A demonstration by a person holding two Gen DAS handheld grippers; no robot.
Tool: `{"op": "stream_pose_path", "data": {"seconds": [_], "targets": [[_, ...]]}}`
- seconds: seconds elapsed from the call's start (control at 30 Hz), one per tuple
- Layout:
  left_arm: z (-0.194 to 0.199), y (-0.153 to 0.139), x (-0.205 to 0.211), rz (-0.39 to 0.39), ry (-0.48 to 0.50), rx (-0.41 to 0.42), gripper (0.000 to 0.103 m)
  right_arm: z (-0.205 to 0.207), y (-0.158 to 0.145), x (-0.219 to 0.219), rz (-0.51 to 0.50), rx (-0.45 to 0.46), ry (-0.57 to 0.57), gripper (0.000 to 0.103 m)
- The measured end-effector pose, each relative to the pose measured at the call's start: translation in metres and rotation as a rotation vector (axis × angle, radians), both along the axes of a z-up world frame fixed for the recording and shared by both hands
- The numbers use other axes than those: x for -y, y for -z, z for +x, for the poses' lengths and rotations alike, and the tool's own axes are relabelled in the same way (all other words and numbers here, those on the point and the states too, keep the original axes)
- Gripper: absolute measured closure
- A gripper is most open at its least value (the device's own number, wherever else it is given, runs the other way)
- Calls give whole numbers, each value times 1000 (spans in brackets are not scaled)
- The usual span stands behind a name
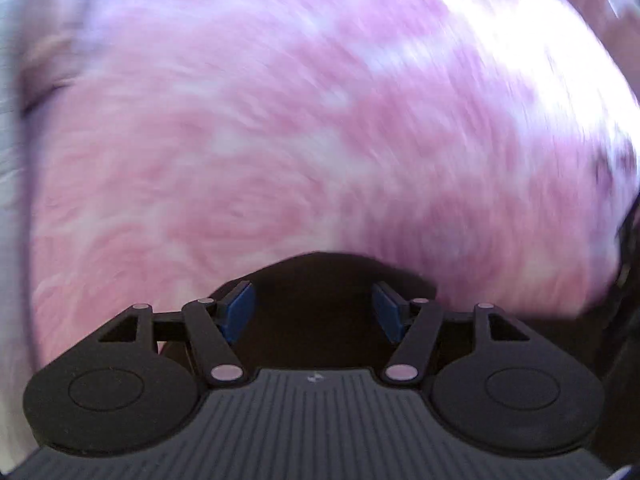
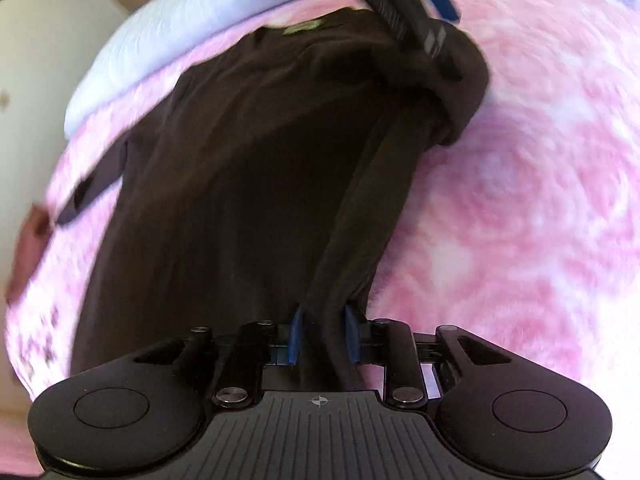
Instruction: Fold clothes
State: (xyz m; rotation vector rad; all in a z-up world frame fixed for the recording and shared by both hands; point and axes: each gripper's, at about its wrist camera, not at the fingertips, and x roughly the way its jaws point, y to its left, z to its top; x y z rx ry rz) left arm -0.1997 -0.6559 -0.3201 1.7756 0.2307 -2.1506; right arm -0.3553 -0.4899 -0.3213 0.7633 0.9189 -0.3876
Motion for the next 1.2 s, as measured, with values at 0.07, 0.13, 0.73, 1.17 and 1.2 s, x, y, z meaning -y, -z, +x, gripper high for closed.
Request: {"op": "stream_pose_path", "data": {"seconds": [0.07, 0.13, 0.73, 1.17, 1.2], "targets": [[-2, 7, 2, 100, 89, 24, 102, -11, 0, 6, 23, 24, 30, 74], [9, -15, 6, 44, 36, -31, 103, -23, -5, 17, 24, 40, 66, 70], [151, -82, -69, -185, -478, -328, 94, 28, 4, 134, -113, 20, 256, 85], [141, 1, -122, -96, -548, -158, 89, 50, -81, 93, -856, -254, -65, 92], [142, -9, -122, -124, -559, -184, 85, 46, -80, 90, -812, -226, -38, 92]]}}
